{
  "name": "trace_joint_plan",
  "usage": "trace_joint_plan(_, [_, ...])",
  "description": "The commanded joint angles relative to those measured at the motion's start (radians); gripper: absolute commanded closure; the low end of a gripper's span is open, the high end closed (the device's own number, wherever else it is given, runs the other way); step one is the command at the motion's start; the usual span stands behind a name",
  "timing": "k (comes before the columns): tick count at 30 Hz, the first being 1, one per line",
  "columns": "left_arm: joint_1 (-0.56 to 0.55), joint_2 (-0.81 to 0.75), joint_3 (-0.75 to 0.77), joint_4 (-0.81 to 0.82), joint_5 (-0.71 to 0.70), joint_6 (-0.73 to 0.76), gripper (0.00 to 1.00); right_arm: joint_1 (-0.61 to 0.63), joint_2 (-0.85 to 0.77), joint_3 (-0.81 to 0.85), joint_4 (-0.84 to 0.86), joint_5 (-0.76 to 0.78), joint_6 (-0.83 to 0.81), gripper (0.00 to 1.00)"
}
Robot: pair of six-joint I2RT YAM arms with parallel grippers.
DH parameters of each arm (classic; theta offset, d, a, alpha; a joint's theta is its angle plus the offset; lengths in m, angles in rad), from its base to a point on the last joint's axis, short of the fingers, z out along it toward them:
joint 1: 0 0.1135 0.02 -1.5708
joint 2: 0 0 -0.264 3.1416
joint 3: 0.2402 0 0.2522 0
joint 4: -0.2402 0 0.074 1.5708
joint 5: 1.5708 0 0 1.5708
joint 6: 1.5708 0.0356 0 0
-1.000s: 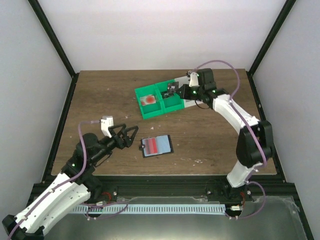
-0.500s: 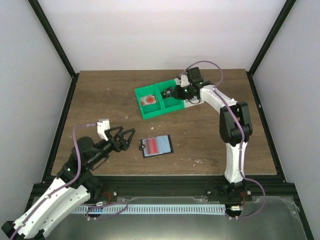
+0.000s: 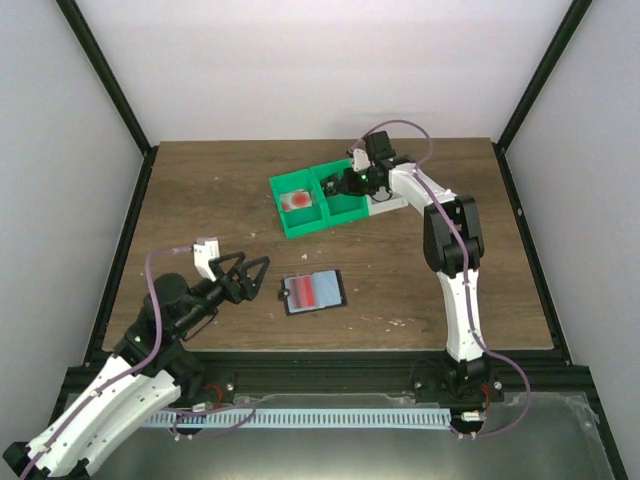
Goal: Take the credit cards out of the card holder
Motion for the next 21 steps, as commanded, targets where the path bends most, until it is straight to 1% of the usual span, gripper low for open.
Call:
trace_joint_plan(1, [-0.002, 0.008, -0.003, 0.007, -0.003, 0.016, 0.01, -0.006, 0.028, 0.074, -0.037, 0.031, 0.010, 0.92])
trace_joint_plan(6, [-0.001, 0.001, -0.005, 0.005, -0.016, 0.014, 0.00, -0.006, 0.033, 0.071, -0.012, 0.078, 0.047, 0.84])
trace_joint_plan(12, [-0.003, -0.007, -0.007, 0.000, -0.026, 0.011, 0.01, -0.006, 0.030, 0.070, 0.010, 0.154, 0.077, 0.83])
trace_joint_plan(21, [-0.003, -0.003, -0.008, -0.002, -0.025, 0.004, 0.00, -0.007, 0.020, 0.068, 0.076, 0.160, 0.075, 0.72])
